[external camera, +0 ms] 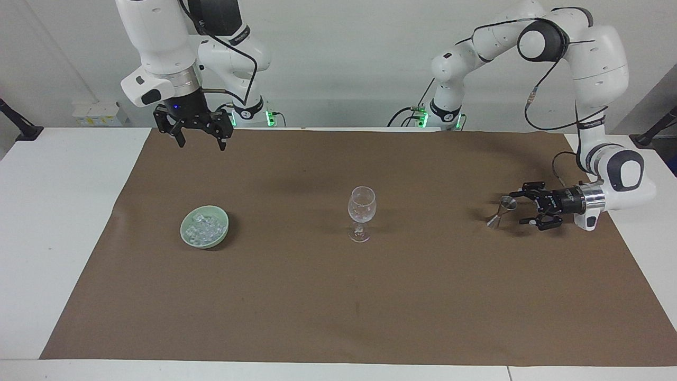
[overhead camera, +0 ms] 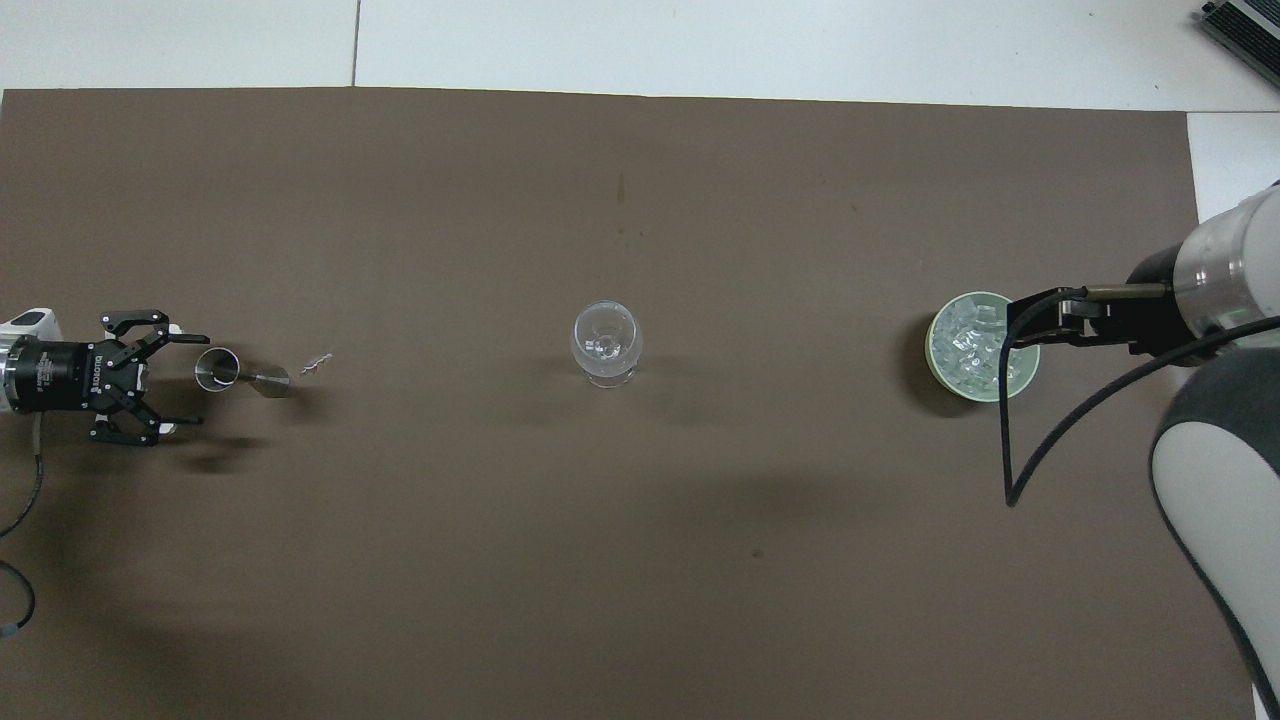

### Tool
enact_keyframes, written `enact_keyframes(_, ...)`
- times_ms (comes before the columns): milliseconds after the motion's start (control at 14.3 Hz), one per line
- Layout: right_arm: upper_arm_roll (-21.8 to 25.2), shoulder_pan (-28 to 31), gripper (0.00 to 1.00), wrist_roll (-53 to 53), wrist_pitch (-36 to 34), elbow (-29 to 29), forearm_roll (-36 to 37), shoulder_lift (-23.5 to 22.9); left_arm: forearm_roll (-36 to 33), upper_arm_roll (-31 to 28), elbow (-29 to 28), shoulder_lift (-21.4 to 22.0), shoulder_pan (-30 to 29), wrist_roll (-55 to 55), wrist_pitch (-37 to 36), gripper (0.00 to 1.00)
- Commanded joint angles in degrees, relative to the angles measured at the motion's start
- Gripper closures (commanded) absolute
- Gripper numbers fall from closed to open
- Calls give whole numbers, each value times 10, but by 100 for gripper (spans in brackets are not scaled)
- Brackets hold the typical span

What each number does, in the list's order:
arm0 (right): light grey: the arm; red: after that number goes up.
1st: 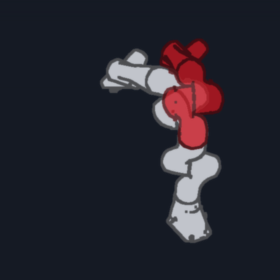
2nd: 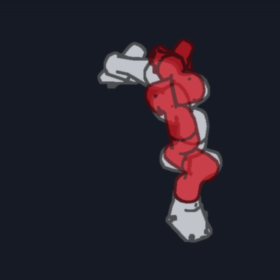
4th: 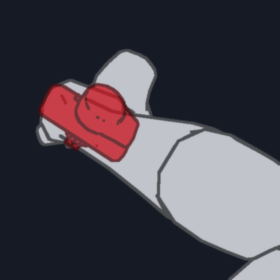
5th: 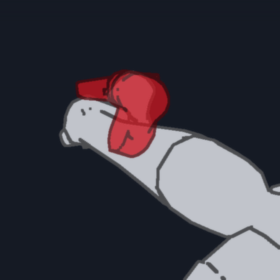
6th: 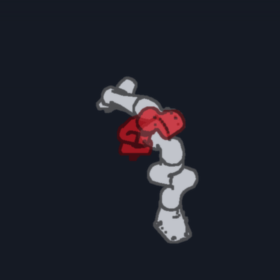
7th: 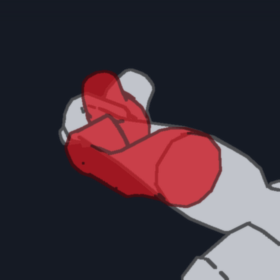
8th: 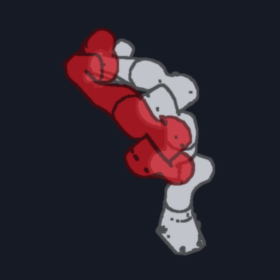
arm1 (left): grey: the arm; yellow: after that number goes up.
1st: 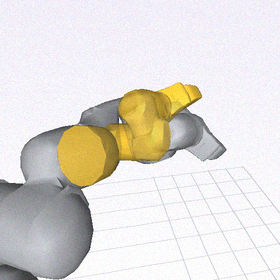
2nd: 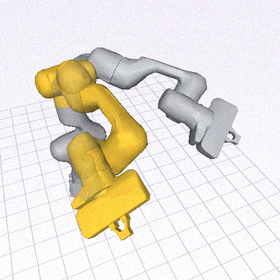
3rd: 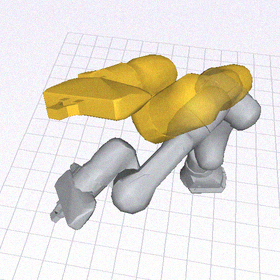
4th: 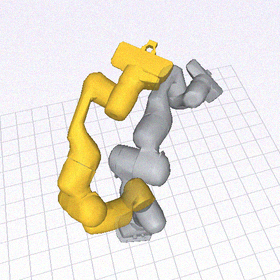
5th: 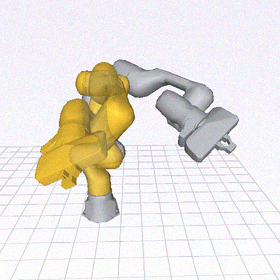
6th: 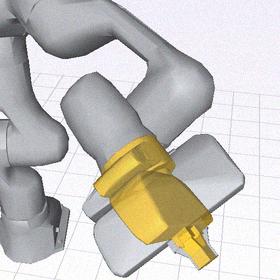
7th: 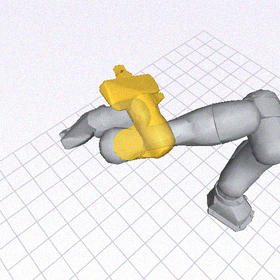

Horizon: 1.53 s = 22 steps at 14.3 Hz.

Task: Pour wine and add ice with both arms
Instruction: 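Move the left gripper to the small metal cup and open it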

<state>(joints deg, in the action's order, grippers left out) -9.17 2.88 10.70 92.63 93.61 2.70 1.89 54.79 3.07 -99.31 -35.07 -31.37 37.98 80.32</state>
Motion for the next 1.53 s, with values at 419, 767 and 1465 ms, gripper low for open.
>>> enact_keyframes(419, -5, 10, 0, -12, -3, 12, -10, 13, 13, 5, 16, -31, 19, 3, 7, 0)
enact_keyframes(767, -5, 10, 0, -13, -3, 12, -10, 13, 13, 7, 18, -34, 23, 2, 9, 0)
enact_keyframes(1465, -5, 10, 0, -12, -3, 12, -10, 13, 22, 8, 18, -42, 24, -4, 12, 11)
